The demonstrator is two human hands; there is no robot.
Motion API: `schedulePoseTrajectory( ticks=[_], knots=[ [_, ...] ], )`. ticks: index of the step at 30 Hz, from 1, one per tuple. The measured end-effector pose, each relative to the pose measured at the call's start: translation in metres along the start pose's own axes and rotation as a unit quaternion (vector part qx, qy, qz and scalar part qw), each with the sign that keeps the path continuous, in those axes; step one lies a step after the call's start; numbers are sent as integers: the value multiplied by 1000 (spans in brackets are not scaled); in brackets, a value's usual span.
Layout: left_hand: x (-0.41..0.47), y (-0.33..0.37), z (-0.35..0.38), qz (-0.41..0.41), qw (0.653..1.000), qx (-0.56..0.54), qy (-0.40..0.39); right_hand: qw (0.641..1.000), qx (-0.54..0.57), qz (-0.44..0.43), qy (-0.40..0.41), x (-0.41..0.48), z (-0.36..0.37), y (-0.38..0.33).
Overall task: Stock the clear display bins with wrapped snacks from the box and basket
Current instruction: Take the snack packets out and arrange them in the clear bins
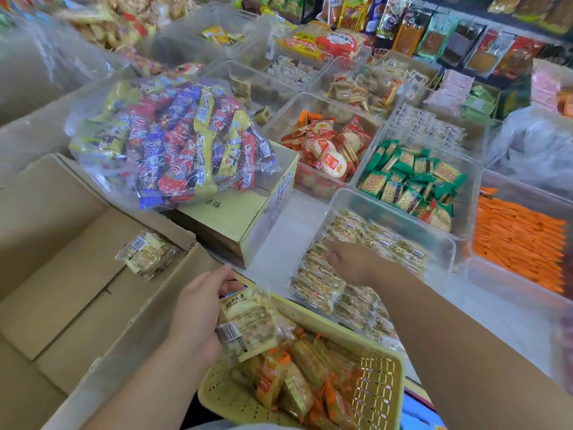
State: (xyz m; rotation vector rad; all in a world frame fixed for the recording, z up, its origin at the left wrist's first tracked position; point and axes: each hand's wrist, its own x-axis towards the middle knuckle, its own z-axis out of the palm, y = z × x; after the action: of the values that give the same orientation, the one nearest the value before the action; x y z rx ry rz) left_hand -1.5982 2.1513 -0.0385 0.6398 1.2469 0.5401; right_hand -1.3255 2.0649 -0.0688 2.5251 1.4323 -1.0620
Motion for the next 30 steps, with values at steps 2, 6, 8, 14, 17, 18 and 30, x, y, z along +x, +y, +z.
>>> schedulePoseTrajectory(
  ticks=[2,6,8,14,17,18,30],
  knots=[
    [-1,2,2,-11,999,-33,3,1000,-11,0,4,-4,-1,-4],
    [-7,10,5,-1,996,-84,4,993,-93,4,70,-15,-3,-12],
    [-12,13,5,47,996,-72,9,984,-28,-46,172,-39,1,-24],
    [-50,18,23,330,943,43,-20,847,510,-101,107,-145,39,-79],
    [-73,8,36,434,890,116,-80,744,667,-39,-19,-160,57,-89],
    [-78,3,39,457,872,135,-109,699,713,-29,-45,-162,59,-90],
    [-88,-21,47,127,955,212,-166,628,751,-126,161,-178,60,-51]
  ],
)
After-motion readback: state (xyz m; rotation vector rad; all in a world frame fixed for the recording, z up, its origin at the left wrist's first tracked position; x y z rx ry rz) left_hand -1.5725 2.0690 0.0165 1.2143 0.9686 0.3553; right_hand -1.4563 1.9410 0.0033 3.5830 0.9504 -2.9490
